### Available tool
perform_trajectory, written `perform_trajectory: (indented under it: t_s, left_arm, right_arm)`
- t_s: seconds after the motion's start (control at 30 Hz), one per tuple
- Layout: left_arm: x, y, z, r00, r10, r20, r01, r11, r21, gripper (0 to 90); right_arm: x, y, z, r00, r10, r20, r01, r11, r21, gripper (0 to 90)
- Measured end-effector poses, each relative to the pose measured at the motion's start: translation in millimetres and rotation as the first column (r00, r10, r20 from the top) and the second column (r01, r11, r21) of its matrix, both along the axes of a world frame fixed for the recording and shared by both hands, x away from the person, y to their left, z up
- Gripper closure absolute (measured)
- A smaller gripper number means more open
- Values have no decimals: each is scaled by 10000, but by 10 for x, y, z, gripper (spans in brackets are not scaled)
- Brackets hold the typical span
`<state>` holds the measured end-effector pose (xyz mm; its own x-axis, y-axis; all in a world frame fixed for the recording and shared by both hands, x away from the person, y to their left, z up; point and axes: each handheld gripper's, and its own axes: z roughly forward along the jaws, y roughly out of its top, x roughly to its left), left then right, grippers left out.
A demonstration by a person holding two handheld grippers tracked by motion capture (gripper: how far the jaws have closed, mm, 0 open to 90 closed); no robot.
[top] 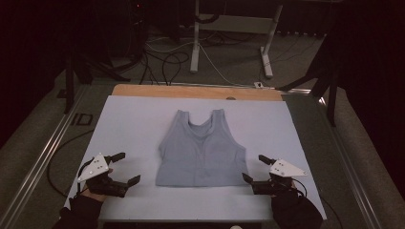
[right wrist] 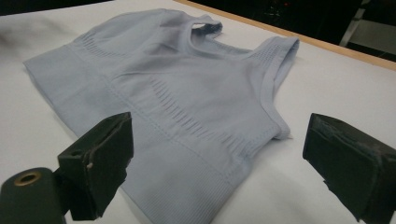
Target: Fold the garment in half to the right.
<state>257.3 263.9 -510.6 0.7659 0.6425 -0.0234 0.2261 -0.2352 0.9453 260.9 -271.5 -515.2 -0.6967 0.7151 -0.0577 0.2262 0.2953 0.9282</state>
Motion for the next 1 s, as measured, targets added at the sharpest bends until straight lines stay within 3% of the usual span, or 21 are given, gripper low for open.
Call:
perform_trajectory:
  t_s: [1.0]
  left_arm:
    - [-9, -85, 54, 9995, -297, -68, 298, 9995, 47, 0]
  right_arm:
    - [-11, 53, 30, 9997, 192, -168, -196, 9995, -252, 87]
